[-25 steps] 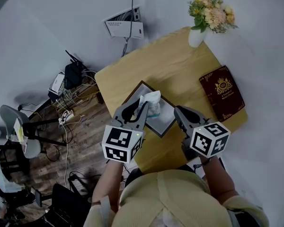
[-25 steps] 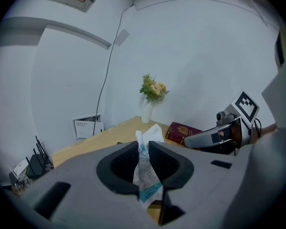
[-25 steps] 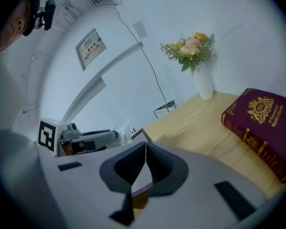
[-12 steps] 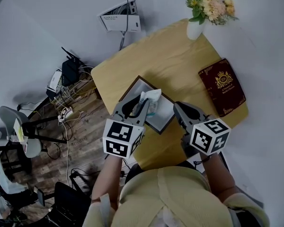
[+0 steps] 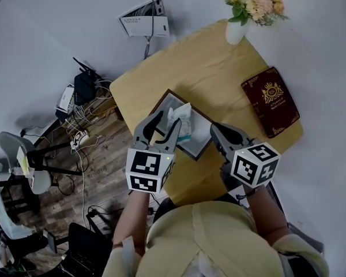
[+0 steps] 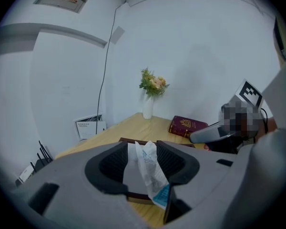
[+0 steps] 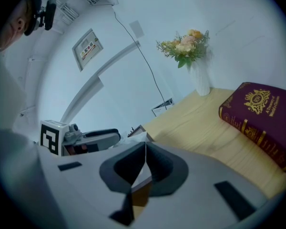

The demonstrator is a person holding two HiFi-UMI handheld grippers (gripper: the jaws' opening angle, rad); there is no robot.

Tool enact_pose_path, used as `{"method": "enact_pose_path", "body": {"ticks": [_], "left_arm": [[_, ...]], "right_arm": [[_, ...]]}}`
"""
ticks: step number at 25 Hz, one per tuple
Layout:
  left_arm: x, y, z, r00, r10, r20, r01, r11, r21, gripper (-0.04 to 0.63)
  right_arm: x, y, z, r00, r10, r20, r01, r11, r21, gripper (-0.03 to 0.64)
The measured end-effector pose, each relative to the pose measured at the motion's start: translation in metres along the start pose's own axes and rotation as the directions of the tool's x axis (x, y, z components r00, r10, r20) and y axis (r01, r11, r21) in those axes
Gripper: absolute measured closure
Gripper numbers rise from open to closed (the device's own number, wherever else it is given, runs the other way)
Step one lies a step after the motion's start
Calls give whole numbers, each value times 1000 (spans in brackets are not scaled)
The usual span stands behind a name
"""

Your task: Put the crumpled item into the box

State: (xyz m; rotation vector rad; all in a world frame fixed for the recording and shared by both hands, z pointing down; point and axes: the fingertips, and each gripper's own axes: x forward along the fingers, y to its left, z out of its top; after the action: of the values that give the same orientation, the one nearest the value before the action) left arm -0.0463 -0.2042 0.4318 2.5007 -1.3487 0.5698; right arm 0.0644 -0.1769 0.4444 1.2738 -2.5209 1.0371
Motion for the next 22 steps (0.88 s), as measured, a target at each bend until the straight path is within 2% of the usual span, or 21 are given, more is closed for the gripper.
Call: {"method": "enact_pose_path", "body": {"ticks": [7, 19, 21, 22], "left_arm": [[-15, 2, 3, 1000, 15, 26, -14, 1000, -4, 420], [-8, -13, -27, 996, -36, -87, 37, 999, 15, 423], [-10, -12, -30, 995, -14, -97, 16, 1000, 14, 441], [-11, -9, -31, 995, 2, -103, -1, 1000, 10, 478]], "right_arm": [[-4, 9, -3, 1000, -4, 6, 4, 1000, -9, 586], [-18, 15, -10, 1000, -27, 13, 27, 1000, -14, 586], [-21, 14, -10, 999, -33, 14, 34, 999, -13, 586], [-22, 14, -10, 999, -36, 15, 37, 999, -12, 586]]}}
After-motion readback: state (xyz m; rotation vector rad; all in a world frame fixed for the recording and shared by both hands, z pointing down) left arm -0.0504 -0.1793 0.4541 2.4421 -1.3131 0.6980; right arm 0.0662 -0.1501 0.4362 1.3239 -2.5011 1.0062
